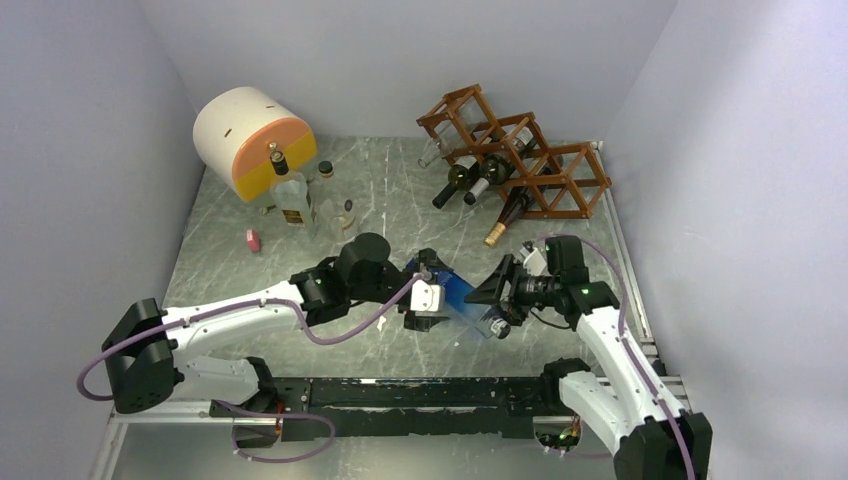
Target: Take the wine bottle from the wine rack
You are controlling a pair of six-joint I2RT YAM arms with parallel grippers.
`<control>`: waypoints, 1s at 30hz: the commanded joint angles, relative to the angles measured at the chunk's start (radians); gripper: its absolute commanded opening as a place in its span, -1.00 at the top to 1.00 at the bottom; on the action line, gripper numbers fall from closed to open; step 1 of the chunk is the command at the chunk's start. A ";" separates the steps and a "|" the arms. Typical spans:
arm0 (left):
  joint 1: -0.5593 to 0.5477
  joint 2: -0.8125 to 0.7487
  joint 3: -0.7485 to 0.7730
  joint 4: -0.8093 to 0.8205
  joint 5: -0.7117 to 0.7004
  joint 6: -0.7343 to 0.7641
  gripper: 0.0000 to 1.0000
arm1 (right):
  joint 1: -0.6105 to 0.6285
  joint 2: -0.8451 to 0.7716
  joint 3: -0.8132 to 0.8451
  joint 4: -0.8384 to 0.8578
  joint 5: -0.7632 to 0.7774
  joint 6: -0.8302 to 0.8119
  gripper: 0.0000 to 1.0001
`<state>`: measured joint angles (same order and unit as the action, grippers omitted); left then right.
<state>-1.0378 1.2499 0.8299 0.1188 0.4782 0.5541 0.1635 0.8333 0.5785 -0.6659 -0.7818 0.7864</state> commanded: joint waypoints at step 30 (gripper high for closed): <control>-0.077 0.198 0.119 -0.180 -0.168 0.097 0.22 | 0.258 0.142 0.121 0.287 -0.078 -0.101 0.96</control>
<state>-1.1038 1.4475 0.9287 -0.0311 0.3820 0.6163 0.4107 0.9928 0.6449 -0.4782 -0.7471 0.7277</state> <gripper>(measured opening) 0.712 0.641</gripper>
